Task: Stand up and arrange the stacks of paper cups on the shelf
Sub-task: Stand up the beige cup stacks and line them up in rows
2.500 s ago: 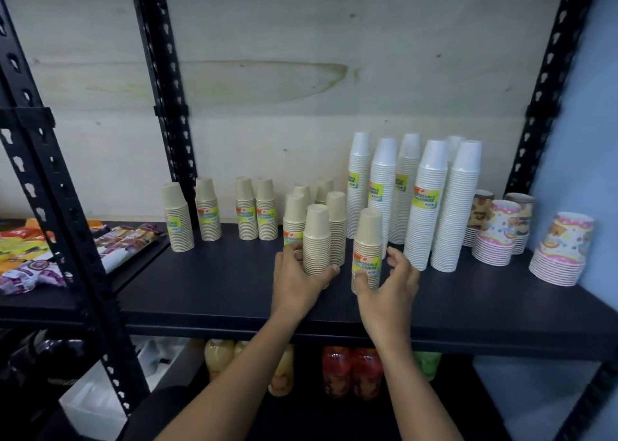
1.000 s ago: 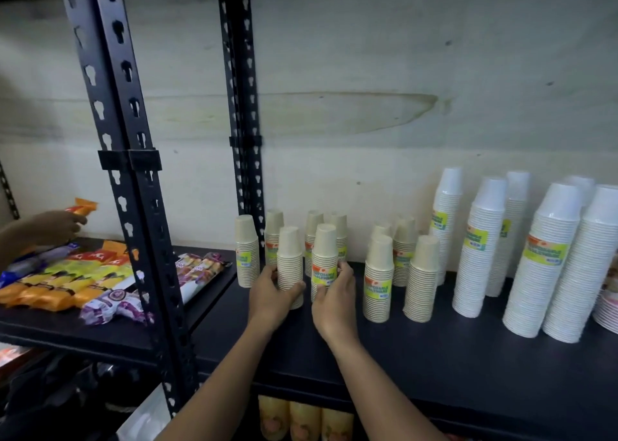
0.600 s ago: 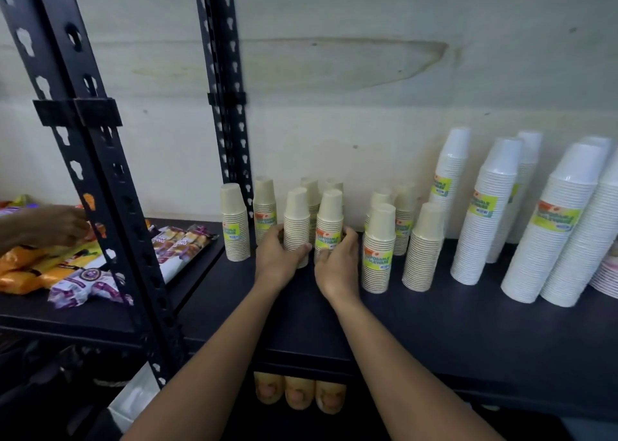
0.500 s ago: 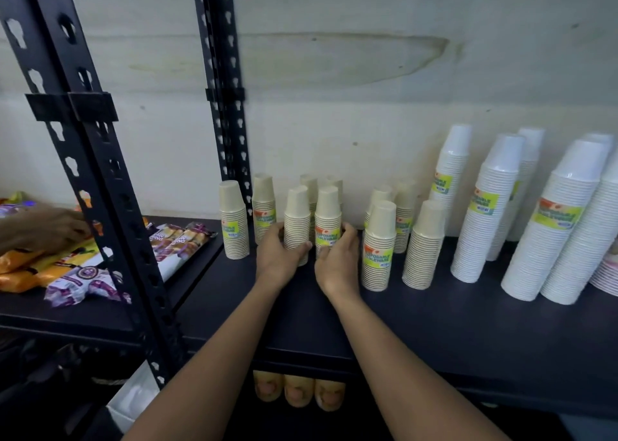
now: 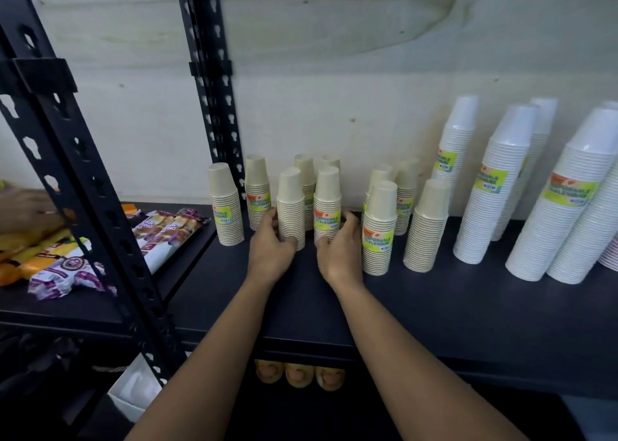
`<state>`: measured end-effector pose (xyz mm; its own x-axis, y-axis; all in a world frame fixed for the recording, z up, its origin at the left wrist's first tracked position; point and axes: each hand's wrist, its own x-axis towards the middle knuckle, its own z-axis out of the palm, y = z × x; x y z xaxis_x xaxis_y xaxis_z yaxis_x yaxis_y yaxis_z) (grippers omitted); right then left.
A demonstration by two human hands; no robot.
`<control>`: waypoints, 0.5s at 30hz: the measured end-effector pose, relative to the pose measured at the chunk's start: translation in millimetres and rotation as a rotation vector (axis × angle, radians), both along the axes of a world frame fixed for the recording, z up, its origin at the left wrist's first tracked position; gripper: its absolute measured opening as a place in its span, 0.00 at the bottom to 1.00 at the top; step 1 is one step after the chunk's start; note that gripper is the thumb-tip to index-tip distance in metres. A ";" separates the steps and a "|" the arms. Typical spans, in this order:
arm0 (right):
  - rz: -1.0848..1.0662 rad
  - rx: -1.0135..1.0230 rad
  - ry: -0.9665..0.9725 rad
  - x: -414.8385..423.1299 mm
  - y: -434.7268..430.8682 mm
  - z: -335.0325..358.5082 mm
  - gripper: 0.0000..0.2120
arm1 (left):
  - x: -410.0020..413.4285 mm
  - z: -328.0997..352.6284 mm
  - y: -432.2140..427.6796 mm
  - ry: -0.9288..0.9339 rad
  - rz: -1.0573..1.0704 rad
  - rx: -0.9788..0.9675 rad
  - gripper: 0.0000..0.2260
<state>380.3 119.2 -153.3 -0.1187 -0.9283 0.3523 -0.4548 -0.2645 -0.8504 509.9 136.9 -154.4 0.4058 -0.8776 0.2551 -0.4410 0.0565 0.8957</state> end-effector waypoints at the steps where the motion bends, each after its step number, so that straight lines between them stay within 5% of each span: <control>1: -0.007 0.004 0.010 -0.1 -0.2 -0.4 0.29 | 0.3 -1.6 -0.8 -0.014 0.011 -0.010 0.32; 10: -0.007 -0.017 -0.021 -2.4 2.9 1.9 0.27 | -7.9 0.5 -4.1 -0.085 0.042 -0.033 0.40; 15: -0.025 -0.022 -0.057 -3.5 4.1 4.2 0.27 | -5.9 -1.0 0.4 -0.086 -0.003 -0.004 0.28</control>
<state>376.7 123.4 -149.1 -0.1628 -0.9168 0.3647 -0.4124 -0.2726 -0.8693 503.9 137.3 -155.4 0.3799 -0.8775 0.2926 -0.5161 0.0614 0.8543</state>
